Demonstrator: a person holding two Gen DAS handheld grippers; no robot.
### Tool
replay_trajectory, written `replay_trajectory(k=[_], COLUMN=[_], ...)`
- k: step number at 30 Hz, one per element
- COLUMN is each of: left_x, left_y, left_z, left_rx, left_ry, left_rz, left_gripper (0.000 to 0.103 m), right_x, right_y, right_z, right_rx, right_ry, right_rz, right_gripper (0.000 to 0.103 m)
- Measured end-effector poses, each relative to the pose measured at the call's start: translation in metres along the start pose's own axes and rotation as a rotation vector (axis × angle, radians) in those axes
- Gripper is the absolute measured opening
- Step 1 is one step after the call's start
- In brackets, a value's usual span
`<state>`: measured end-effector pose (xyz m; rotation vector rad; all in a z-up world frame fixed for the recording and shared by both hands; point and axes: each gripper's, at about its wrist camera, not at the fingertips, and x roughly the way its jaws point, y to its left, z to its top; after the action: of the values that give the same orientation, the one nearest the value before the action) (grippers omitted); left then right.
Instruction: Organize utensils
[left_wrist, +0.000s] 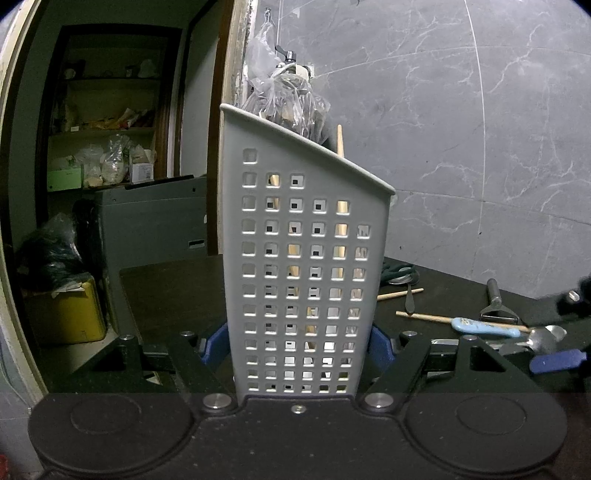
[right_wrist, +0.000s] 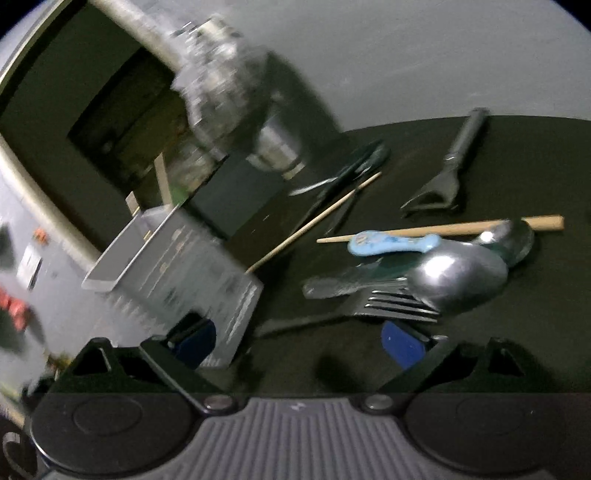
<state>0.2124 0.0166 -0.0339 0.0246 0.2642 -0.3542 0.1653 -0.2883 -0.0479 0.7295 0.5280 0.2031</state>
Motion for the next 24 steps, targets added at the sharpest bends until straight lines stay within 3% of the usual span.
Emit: replay_trajectory(k=[8, 11, 13, 20, 24], left_x=[0.000, 0.001, 0.001, 0.001, 0.001], left_y=[0.000, -0.001, -0.001, -0.001, -0.001], left_z=[-0.002, -0.001, -0.001, -0.001, -0.001], left_rx=[0.002, 0.002, 0.002, 0.002, 0.004], left_ry=[0.004, 0.005, 0.005, 0.005, 0.005], left_rz=[0.004, 0.004, 0.004, 0.004, 0.005], left_gripper=[0.076, 0.076, 0.076, 0.076, 0.076], right_x=[0.000, 0.001, 0.001, 0.003, 0.004], right_y=[-0.026, -0.037, -0.045, -0.065, -0.070], right_z=[0.016, 0.019, 0.020, 0.022, 0.028], right_rx=[0.247, 0.341, 0.394, 0.488, 0.519], right_ry=[-0.142, -0.179, -0.188, -0.157, -0.107], right_rz=[-0.048, -0.065, -0.087, -0.118, -0.113], right_gripper=[0.088, 0.078, 0.065, 0.039, 0.038])
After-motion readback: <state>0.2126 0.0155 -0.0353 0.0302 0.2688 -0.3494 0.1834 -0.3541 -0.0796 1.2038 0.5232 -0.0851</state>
